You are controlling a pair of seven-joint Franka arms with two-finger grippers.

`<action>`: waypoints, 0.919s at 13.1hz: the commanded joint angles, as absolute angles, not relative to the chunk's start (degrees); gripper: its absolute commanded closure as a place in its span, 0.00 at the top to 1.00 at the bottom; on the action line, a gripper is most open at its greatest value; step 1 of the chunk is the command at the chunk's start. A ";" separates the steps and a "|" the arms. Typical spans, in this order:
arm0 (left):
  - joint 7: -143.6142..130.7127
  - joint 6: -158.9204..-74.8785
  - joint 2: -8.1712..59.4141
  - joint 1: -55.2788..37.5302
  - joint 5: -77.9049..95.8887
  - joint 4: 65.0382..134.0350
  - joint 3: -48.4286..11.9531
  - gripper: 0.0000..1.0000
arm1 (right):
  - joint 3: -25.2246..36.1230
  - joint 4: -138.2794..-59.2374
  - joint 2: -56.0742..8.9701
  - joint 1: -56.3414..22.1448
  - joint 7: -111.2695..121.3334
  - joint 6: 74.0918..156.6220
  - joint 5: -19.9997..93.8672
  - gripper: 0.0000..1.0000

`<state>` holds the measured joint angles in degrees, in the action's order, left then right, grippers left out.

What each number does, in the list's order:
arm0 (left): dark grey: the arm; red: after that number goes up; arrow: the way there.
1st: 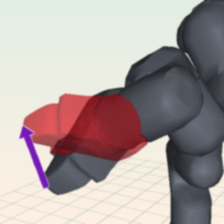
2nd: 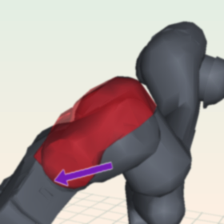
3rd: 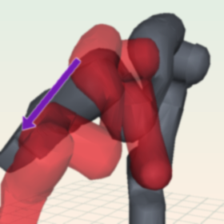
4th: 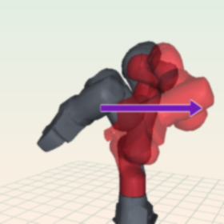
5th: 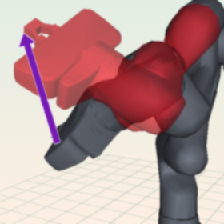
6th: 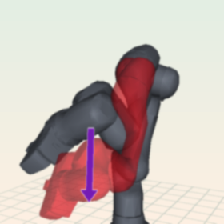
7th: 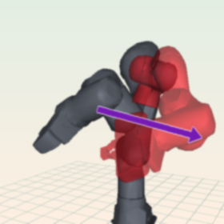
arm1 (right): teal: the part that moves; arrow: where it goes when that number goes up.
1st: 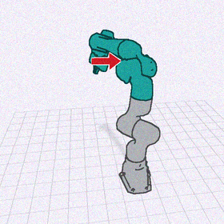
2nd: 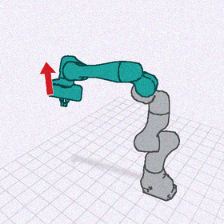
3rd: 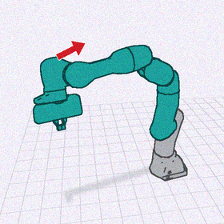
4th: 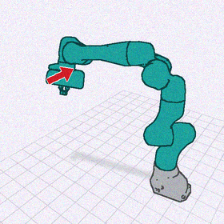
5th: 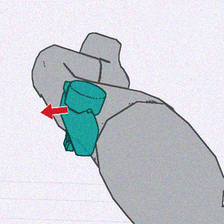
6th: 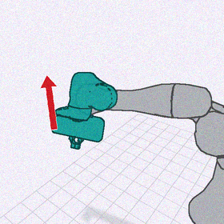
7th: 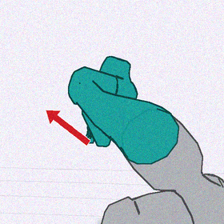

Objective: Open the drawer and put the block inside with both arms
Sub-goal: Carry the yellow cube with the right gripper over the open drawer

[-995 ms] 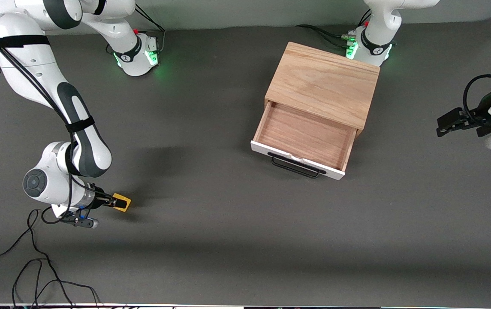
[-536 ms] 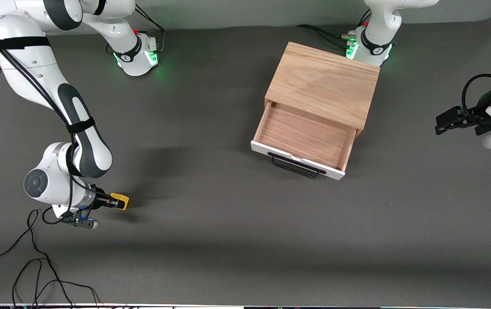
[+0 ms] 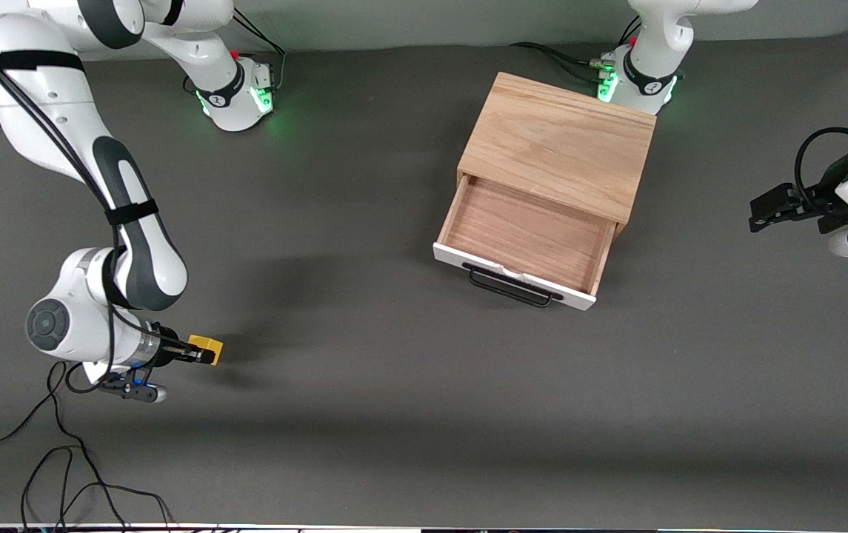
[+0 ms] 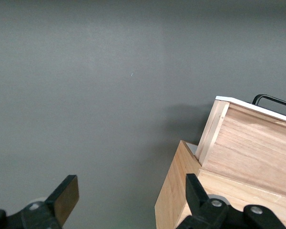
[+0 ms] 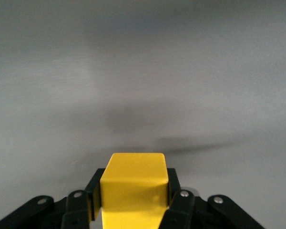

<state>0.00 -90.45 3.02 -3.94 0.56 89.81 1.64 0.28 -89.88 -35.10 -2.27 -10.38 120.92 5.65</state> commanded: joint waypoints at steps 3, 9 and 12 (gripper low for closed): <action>0.88 -89.21 1.58 -3.17 -0.18 90.70 0.79 1.00 | -1.13 -69.22 -31.55 -5.71 -13.80 92.52 3.25 0.33; 0.88 -89.12 1.58 -3.25 -0.18 90.62 0.79 1.00 | -16.41 -57.30 -29.62 -5.71 -25.55 79.80 3.08 0.33; 0.97 -88.77 1.67 -3.08 -0.26 91.05 0.88 1.00 | -23.10 -56.69 -29.71 -9.38 -40.38 82.60 2.03 0.33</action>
<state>0.04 -89.57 3.01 -3.80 0.51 89.80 1.35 -20.51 -58.51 -29.16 -6.54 -32.32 81.23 3.89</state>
